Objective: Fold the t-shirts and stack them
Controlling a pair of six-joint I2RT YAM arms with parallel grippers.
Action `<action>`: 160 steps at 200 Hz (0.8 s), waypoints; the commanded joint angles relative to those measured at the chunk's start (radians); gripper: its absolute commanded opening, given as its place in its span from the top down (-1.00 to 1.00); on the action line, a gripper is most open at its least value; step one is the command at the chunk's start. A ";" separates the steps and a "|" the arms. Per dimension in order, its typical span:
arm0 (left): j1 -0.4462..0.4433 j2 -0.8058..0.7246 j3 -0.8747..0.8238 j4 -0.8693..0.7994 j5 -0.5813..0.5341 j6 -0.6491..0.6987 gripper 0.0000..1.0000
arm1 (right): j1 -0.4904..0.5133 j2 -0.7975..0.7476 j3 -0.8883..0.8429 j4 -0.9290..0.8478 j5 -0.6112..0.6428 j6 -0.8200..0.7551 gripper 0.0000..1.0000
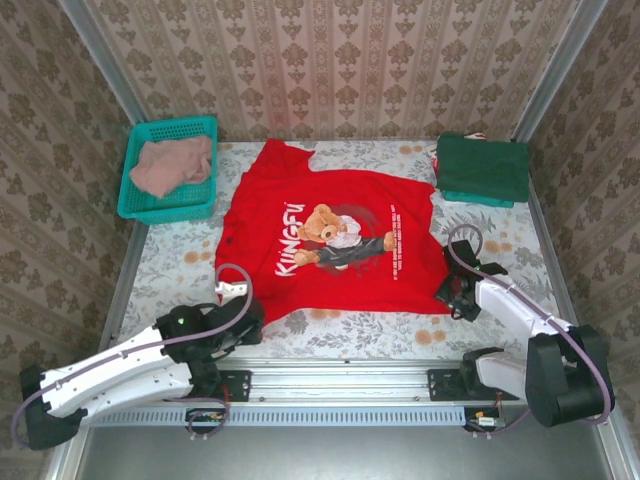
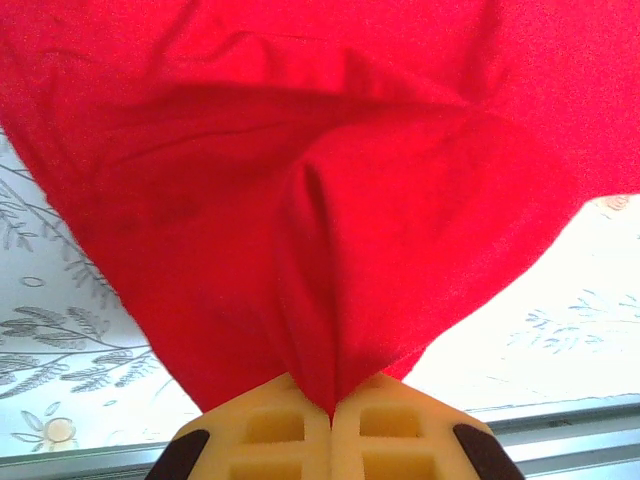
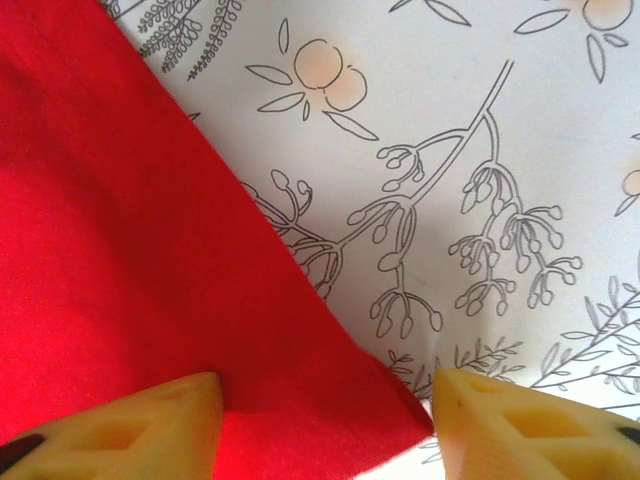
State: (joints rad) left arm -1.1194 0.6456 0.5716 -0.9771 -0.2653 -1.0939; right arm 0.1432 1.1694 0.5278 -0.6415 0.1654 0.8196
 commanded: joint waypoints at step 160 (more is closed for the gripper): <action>0.537 0.567 0.433 0.172 0.136 0.757 0.85 | 0.008 0.089 0.355 -0.060 -0.011 -0.094 1.00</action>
State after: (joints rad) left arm -0.6342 1.0519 0.8890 -0.8734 -0.1520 -0.5777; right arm 0.1608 1.1641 0.7887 -0.7113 0.1463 0.7841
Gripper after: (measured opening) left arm 0.077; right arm 0.061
